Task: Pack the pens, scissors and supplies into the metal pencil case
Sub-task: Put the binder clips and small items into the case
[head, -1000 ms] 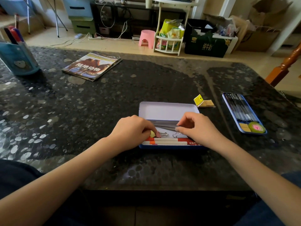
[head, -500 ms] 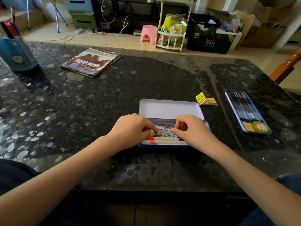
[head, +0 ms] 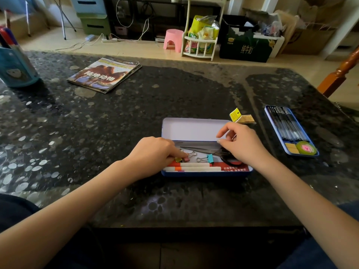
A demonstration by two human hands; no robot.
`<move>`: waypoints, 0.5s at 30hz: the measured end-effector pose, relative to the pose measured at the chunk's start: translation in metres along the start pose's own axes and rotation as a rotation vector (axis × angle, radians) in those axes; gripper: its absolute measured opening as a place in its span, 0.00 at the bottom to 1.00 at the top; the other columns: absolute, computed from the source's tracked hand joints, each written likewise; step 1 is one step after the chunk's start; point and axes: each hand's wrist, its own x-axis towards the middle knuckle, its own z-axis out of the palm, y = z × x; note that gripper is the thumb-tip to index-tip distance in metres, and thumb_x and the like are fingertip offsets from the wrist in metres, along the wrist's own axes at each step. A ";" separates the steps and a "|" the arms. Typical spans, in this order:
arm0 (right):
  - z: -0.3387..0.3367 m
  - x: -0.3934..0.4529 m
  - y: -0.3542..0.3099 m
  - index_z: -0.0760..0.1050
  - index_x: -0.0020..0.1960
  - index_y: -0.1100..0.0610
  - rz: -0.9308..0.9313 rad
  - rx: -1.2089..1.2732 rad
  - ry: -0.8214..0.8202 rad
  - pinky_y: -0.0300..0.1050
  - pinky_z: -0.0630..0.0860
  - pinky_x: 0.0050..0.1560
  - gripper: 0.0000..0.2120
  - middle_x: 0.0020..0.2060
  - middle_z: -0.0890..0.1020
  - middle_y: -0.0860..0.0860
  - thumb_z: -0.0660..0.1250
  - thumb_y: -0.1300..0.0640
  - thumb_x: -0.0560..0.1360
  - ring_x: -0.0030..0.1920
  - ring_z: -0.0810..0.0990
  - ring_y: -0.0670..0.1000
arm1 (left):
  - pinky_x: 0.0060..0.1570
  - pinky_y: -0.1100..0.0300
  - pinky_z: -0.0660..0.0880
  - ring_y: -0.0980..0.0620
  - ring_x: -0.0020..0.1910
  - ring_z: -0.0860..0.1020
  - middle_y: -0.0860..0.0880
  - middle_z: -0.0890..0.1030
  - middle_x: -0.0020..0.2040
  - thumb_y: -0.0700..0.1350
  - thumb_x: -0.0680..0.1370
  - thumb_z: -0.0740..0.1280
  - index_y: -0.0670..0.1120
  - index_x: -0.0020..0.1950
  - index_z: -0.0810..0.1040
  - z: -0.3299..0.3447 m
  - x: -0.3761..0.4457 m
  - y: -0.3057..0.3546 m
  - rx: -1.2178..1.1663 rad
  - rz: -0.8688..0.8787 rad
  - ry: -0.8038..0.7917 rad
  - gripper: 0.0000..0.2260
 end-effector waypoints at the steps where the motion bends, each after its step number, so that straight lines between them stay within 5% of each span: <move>1: 0.002 0.000 0.002 0.75 0.47 0.51 0.008 -0.013 -0.038 0.33 0.68 0.35 0.04 0.35 0.77 0.48 0.69 0.58 0.75 0.37 0.76 0.45 | 0.30 0.67 0.64 0.58 0.39 0.71 0.58 0.72 0.43 0.52 0.80 0.57 0.66 0.64 0.70 0.001 0.000 -0.001 -0.002 0.001 0.000 0.15; 4: 0.008 0.001 0.005 0.75 0.48 0.51 -0.001 -0.009 -0.058 0.33 0.67 0.35 0.06 0.36 0.77 0.49 0.70 0.59 0.74 0.36 0.75 0.44 | 0.34 0.65 0.70 0.58 0.39 0.73 0.58 0.75 0.43 0.50 0.80 0.59 0.65 0.64 0.72 0.004 0.000 -0.004 -0.081 0.000 0.013 0.15; 8: -0.004 0.030 0.018 0.77 0.51 0.54 -0.058 0.019 0.185 0.37 0.67 0.35 0.10 0.37 0.76 0.48 0.65 0.66 0.73 0.34 0.73 0.44 | 0.30 0.70 0.67 0.62 0.29 0.73 0.58 0.73 0.31 0.44 0.79 0.61 0.61 0.68 0.68 0.009 0.001 -0.009 -0.389 -0.106 0.138 0.20; 10: -0.014 0.057 0.038 0.77 0.56 0.54 -0.058 -0.060 0.284 0.45 0.74 0.44 0.17 0.45 0.79 0.53 0.61 0.69 0.72 0.44 0.78 0.51 | 0.30 0.72 0.67 0.62 0.29 0.73 0.58 0.72 0.31 0.43 0.79 0.61 0.59 0.69 0.69 0.009 0.002 -0.010 -0.439 -0.137 0.149 0.20; 13: -0.024 0.084 0.062 0.67 0.71 0.47 0.020 -0.321 0.041 0.55 0.69 0.65 0.27 0.68 0.72 0.57 0.62 0.67 0.75 0.67 0.71 0.59 | 0.29 0.72 0.67 0.64 0.28 0.73 0.61 0.72 0.31 0.43 0.79 0.61 0.58 0.64 0.74 0.008 0.000 -0.008 -0.419 -0.121 0.127 0.16; 15: -0.027 0.090 0.070 0.59 0.74 0.41 0.056 -0.527 -0.168 0.57 0.61 0.70 0.32 0.74 0.63 0.58 0.59 0.67 0.77 0.72 0.64 0.59 | 0.29 0.69 0.66 0.61 0.27 0.73 0.60 0.73 0.31 0.44 0.79 0.61 0.58 0.62 0.76 0.007 0.000 -0.007 -0.404 -0.105 0.100 0.14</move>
